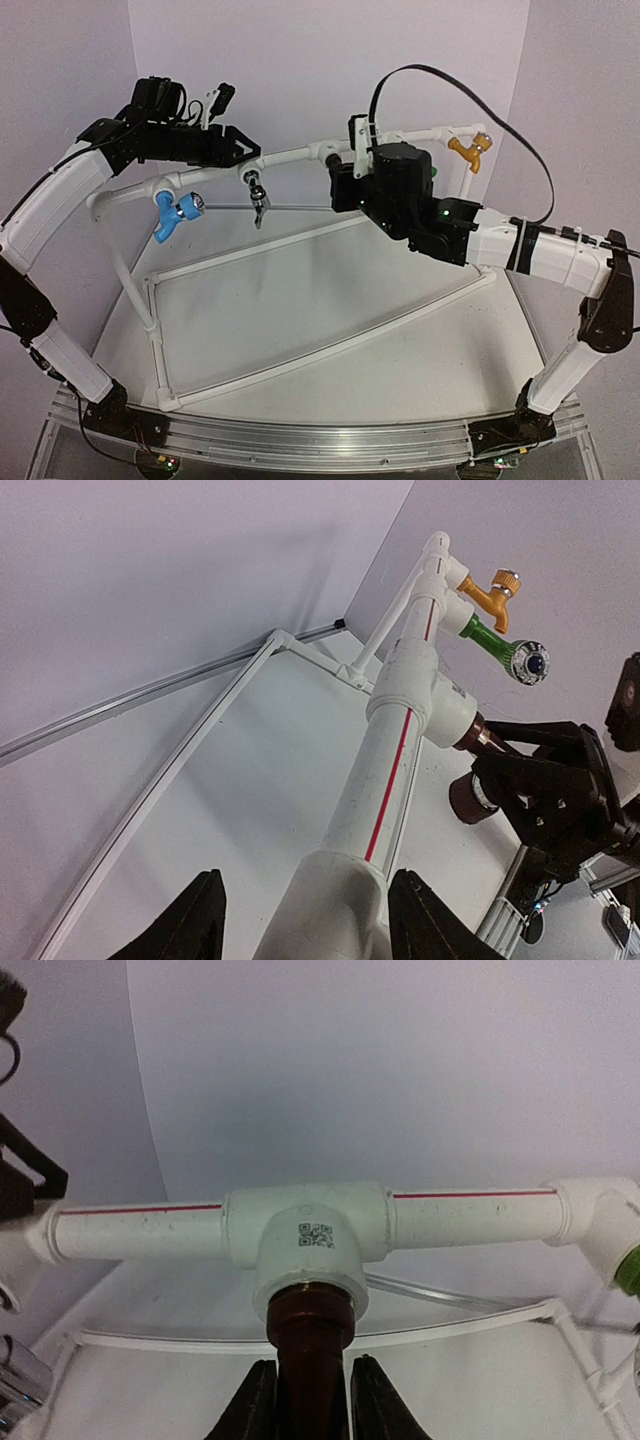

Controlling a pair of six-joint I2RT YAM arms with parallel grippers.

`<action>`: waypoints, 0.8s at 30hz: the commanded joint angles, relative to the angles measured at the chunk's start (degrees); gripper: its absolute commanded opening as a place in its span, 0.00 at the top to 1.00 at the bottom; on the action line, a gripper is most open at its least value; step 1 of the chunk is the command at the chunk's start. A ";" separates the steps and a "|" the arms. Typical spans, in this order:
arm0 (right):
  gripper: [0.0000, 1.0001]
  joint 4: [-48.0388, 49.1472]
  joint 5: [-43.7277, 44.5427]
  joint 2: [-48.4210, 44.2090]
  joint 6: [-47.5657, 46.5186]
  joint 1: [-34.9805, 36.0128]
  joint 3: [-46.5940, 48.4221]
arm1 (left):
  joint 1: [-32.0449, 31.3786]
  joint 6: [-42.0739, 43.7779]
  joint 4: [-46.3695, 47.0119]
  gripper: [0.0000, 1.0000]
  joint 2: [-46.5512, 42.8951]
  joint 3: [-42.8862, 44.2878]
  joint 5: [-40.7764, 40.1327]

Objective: Install the water faucets

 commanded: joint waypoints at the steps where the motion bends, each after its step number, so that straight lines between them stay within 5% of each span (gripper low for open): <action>1: 1.00 14.04 -4.41 -6.30 34.32 -1.75 -4.06 | -0.46 -0.93 -12.85 0.42 1.96 -3.82 0.56; 6: 1.00 27.43 -10.13 -6.85 42.73 -1.92 -6.62 | -0.51 -0.93 -13.13 0.42 2.10 -3.44 0.57; 10: 0.96 27.39 -14.18 -5.28 36.62 -1.94 -3.43 | -0.53 -0.94 -13.41 0.42 2.38 -2.72 0.50; 19: 0.29 20.30 -15.38 -11.77 23.67 -1.98 -9.67 | -0.50 -0.85 -13.11 0.42 2.24 -3.79 0.28; 24: 0.09 10.27 -18.22 -16.31 11.33 -1.94 -9.23 | -0.50 -0.55 -13.15 0.42 2.88 -3.28 0.55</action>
